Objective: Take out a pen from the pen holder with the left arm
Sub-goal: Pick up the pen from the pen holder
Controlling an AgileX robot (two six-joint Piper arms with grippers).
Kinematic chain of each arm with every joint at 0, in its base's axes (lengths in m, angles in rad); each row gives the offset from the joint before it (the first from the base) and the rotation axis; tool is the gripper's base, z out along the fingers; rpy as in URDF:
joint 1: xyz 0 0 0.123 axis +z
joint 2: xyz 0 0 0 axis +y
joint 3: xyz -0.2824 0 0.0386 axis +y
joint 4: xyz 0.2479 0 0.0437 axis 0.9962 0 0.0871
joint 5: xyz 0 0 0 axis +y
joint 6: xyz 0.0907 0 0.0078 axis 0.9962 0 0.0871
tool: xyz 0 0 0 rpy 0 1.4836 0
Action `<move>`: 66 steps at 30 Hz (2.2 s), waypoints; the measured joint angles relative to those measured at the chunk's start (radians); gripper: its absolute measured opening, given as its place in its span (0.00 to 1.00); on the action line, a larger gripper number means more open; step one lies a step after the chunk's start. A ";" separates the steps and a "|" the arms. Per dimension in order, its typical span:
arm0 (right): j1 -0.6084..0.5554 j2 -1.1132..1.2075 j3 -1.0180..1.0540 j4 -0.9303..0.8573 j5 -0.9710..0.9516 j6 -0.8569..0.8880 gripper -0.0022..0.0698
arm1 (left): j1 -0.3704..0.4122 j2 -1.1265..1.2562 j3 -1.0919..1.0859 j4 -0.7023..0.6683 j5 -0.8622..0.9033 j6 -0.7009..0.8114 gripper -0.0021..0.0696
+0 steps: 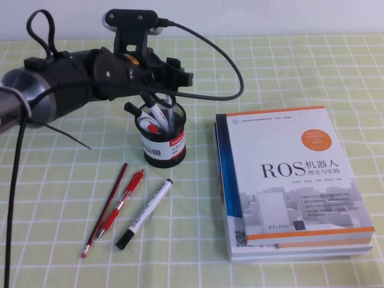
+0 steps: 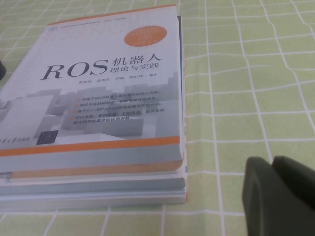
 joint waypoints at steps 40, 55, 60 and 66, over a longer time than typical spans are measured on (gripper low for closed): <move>0.000 0.000 0.000 0.000 0.000 0.000 0.01 | 0.000 0.066 0.000 -0.005 0.002 -0.018 0.36; 0.000 0.000 0.000 0.000 0.000 0.000 0.01 | 0.000 0.066 0.000 -0.010 -0.002 -0.015 0.17; 0.000 0.000 0.000 0.000 0.000 0.000 0.01 | 0.000 0.064 -0.001 -0.020 -0.002 -0.015 0.17; 0.000 0.000 0.000 0.000 0.000 0.000 0.01 | 0.000 0.022 -0.001 -0.029 0.000 -0.015 0.17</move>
